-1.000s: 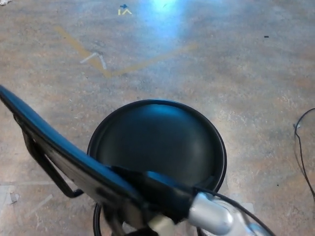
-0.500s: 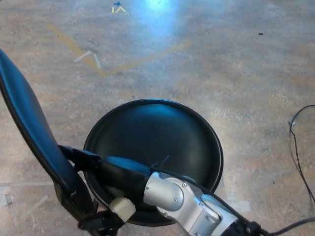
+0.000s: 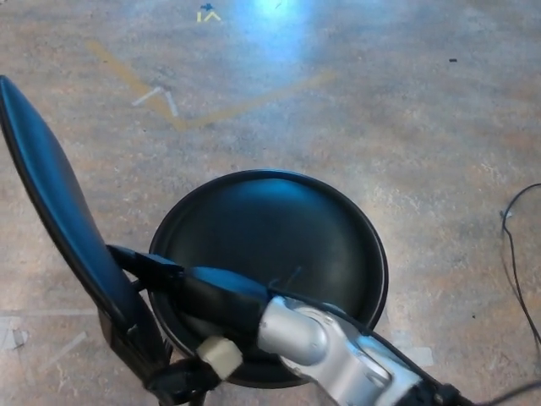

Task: Use the right hand to rotate the back of the chair to its left.

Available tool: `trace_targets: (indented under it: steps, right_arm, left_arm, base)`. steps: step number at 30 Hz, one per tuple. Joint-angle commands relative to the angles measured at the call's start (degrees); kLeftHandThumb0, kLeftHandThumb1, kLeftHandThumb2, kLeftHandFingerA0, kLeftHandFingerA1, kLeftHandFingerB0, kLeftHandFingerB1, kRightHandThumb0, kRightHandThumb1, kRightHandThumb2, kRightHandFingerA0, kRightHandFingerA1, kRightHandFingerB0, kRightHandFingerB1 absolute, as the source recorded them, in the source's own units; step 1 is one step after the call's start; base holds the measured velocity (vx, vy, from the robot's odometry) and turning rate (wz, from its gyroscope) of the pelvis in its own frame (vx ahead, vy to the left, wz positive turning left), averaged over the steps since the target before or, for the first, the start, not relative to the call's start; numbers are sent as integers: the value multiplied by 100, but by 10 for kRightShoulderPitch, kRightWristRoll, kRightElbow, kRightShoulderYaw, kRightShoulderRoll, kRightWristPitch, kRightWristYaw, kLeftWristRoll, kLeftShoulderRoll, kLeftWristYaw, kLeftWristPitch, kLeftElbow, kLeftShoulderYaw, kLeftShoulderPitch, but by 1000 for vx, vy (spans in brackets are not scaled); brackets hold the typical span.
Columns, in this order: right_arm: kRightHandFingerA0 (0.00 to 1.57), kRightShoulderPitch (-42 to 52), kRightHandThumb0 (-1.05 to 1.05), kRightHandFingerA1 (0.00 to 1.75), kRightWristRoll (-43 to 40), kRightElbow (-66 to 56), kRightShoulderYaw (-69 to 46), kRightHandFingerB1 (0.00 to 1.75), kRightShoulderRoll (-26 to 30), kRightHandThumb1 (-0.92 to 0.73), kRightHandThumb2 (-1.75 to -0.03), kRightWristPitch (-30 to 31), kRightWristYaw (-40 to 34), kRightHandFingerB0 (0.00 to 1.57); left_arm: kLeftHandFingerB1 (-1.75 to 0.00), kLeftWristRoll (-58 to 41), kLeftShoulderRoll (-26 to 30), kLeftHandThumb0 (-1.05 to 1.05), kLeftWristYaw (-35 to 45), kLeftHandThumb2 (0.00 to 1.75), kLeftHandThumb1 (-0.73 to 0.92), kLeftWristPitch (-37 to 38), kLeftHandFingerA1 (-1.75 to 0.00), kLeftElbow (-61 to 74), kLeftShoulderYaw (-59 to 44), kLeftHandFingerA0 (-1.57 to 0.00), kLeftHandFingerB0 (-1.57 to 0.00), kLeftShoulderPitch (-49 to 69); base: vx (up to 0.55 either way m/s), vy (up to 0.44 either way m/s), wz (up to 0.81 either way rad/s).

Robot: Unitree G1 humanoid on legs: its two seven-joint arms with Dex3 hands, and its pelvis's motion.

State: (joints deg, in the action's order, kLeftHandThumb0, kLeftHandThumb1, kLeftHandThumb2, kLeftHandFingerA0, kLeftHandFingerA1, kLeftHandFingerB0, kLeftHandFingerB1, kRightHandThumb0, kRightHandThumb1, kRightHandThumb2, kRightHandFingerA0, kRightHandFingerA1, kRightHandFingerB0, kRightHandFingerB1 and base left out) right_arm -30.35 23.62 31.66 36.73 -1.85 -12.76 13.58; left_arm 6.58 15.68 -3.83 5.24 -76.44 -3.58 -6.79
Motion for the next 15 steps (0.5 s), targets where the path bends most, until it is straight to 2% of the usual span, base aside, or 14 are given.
trace_targets:
  steps: [1,2,3,6,7,9,10,12,13,15]
  right_arm:
    - [0,128,-99,0,-4,-203,-54,0,94,-73,-62,-29,-9,0]
    - [0,162,-97,0,-8,-241,-78,0,121,-61,-84,-44,-17,0]
    - [0,198,-97,0,-14,-280,-104,0,149,-61,-84,-63,-25,0]
    - [0,216,-97,0,-14,-303,-112,0,156,-61,-84,-59,-23,0]
    - [0,291,-105,15,-19,-324,-172,6,200,-74,-109,-87,-53,0]
    - [0,342,-101,15,-24,-312,-218,8,230,-76,-109,-126,-86,0]
    - [0,369,-85,0,-17,-291,-248,0,238,-87,-66,-123,-115,0]
    - [0,383,-85,0,-12,-286,-263,0,239,-87,-66,-121,-124,0]
    - [0,396,-96,6,-8,-222,-294,0,240,-78,-106,-132,-179,0]
    - [0,404,-88,7,-31,-125,-339,3,216,-76,-103,-138,-239,0]
  left_arm:
    - [-46,8,4,-47,5,62,75,-3,-51,-4,4,-66,-61,7]
    - [-46,6,2,-51,5,63,76,-3,-51,-3,2,-64,-61,6]
    - [-46,3,0,-51,6,63,76,-4,-51,-3,0,-64,-61,4]
    - [-46,3,1,-51,6,63,76,-4,-51,-3,0,-64,-61,4]
    - [-46,3,0,-50,7,62,72,-7,-51,-4,0,-64,-61,2]
    - [-46,5,1,-51,7,62,73,-8,-50,-4,2,-64,-61,1]
    - [-46,7,2,-49,5,61,72,-7,-50,-4,3,-64,-61,2]
    - [-46,7,2,-49,4,61,72,-6,-50,-4,4,-64,-61,2]
    - [-46,15,4,-48,3,62,73,-6,-51,-3,11,-65,-62,4]
    - [-46,11,3,-47,2,61,73,-8,-53,-3,9,-65,-61,5]
  base:
    - [0,0,0]
    - [0,0,0]
    - [0,0,0]
    - [0,0,0]
    - [0,0,0]
    - [0,0,0]
    - [0,0,0]
    - [0,0,0]
    - [0,0,0]
    - [0,0,0]
